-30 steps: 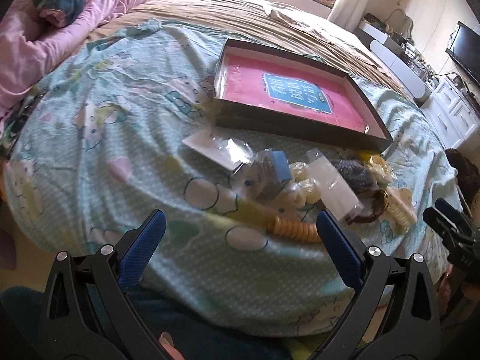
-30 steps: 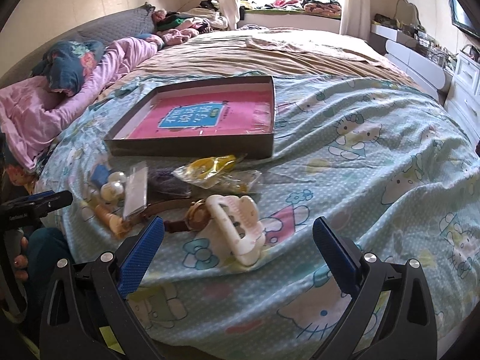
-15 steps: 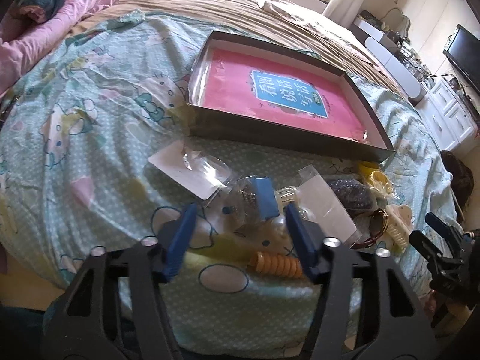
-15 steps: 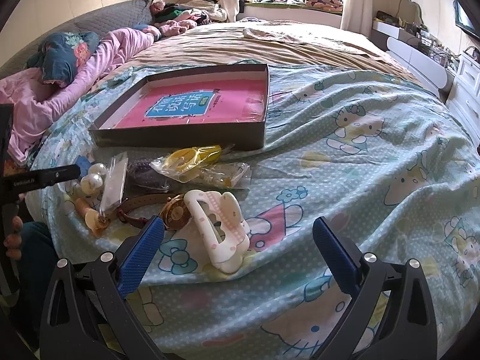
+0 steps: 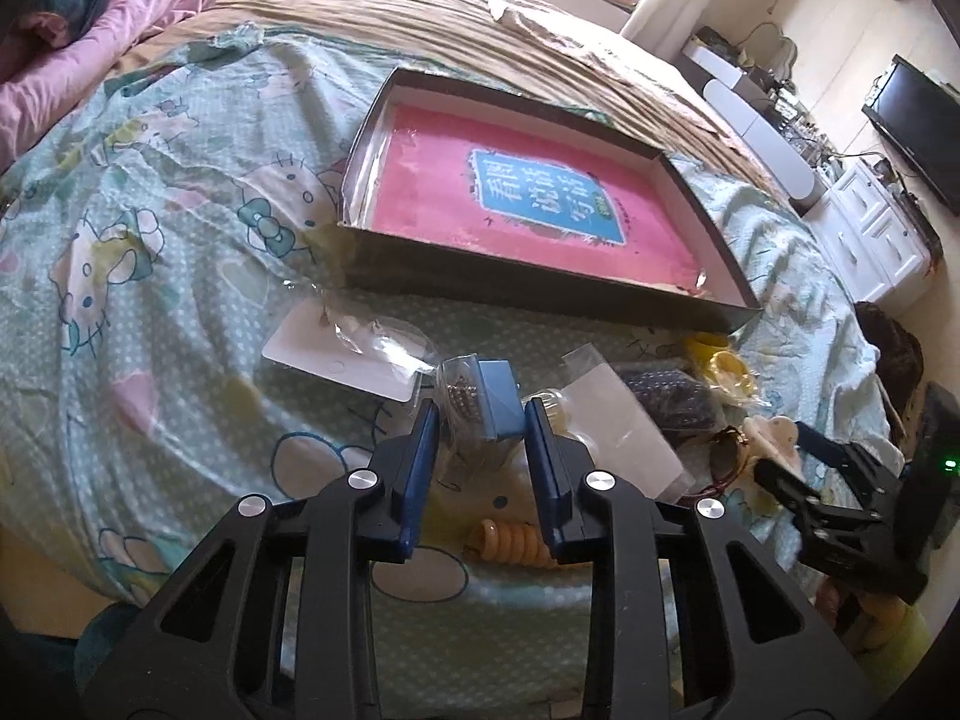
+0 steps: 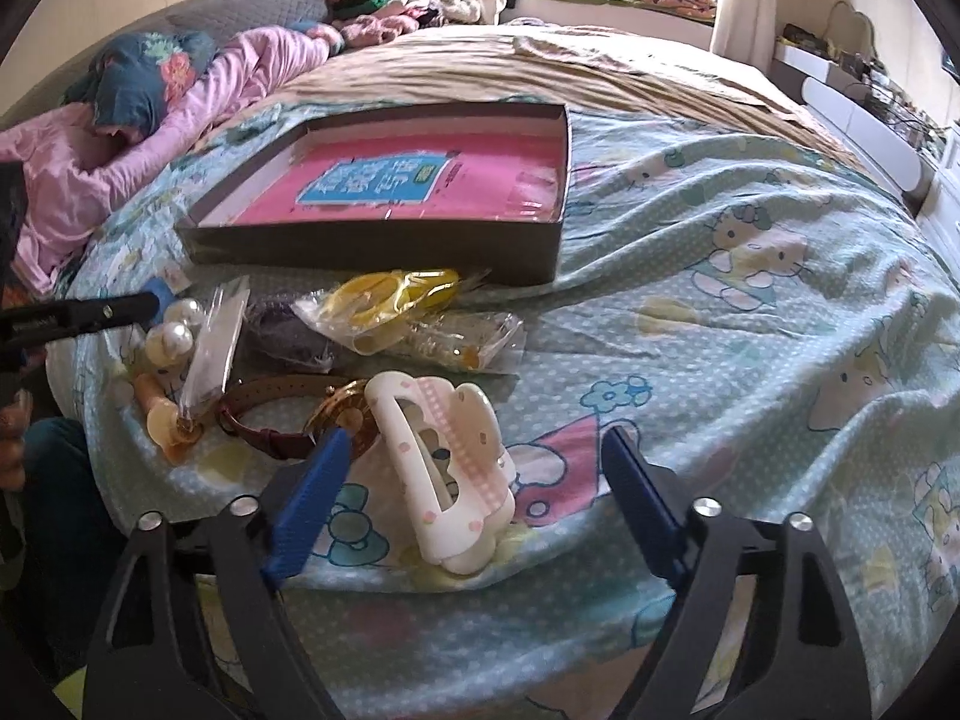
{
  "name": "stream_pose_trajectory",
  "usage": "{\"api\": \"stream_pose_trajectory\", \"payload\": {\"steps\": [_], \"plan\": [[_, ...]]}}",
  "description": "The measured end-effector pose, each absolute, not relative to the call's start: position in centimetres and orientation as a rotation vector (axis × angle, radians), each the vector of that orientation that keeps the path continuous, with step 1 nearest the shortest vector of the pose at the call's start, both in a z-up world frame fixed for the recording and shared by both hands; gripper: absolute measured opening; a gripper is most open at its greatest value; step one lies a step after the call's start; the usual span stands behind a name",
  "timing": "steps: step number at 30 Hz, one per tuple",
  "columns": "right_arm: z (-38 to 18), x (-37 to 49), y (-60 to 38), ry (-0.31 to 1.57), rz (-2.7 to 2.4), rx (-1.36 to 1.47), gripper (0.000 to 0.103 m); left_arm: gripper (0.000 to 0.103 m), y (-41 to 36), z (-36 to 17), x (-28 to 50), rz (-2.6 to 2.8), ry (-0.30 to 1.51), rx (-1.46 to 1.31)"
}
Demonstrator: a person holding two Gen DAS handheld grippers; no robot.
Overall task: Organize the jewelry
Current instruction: 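Grasp the blue packaged item with the left tool while the right tool grasps the white cloud clip, then carry both items into the pink box and open both tools to release them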
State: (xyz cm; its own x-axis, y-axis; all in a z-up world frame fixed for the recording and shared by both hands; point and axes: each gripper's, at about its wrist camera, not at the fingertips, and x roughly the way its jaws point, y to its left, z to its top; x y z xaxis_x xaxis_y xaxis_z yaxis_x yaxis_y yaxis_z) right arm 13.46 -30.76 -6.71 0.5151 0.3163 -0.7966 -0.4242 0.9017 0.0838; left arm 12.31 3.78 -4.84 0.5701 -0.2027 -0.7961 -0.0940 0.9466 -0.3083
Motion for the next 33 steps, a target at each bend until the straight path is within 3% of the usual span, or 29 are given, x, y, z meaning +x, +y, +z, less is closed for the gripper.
{"api": "stream_pose_trajectory", "payload": {"steps": [6,8,23,33], "plan": [[-7.8,13.8,-30.8,0.952,0.497,-0.120,0.060,0.021,4.4,-3.7,11.0,-0.084,0.945,-0.347],[-7.6,13.7,-30.8,0.945,0.531,-0.110,0.043,0.021,4.7,-3.4,10.6,-0.084,0.939,-0.350],[-2.2,15.0,-33.8,0.803,0.486,0.002,0.039,0.021,6.8,0.8,12.9,-0.056,0.818,-0.362],[-0.1,18.5,-31.8,0.746,0.495,0.028,0.039,0.021,6.6,0.8,17.3,-0.053,0.812,-0.365]]}}
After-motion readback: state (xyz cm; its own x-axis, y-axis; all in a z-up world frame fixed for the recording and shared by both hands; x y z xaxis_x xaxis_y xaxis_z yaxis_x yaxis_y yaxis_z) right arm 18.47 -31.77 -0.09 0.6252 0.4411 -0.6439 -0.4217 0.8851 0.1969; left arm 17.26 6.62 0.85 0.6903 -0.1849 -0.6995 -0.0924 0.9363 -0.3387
